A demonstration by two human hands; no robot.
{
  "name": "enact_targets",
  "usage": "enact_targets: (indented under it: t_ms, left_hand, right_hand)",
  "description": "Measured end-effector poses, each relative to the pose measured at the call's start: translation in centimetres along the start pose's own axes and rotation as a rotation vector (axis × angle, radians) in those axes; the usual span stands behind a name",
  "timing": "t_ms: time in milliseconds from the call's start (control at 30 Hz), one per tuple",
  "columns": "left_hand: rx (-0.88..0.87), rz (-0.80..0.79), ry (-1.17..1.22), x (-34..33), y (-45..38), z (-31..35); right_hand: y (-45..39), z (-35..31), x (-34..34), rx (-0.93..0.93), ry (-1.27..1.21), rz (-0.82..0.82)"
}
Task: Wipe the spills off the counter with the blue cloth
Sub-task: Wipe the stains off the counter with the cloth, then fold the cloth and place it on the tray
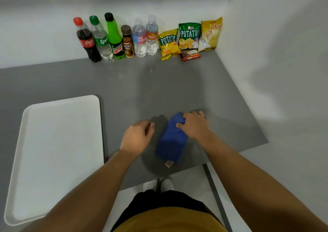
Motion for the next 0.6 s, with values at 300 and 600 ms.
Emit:
enact_targets:
  t_ms: [300, 600]
  left_hand:
    - [0.050, -0.135, 0.323, -3.5, 1.5, 3.2]
    - [0.118, -0.192, 0.457, -5.9, 2.8, 3.7]
  right_hand:
    - [4.1, 0.4, 2.0, 0.247, -0.407, -0.056]
    - [6.8, 0.4, 2.9, 0.350, -0.608, 0.084]
Point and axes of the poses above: each hand's wrist, its own y-axis away from the middle knuckle, its own x-axis out of the back of the hand, z = x × y, the point moved 5 cm from there along -y, towards the middle knuckle, and after that the axes turned 14 degrees about -z, right-handed, at the moved point
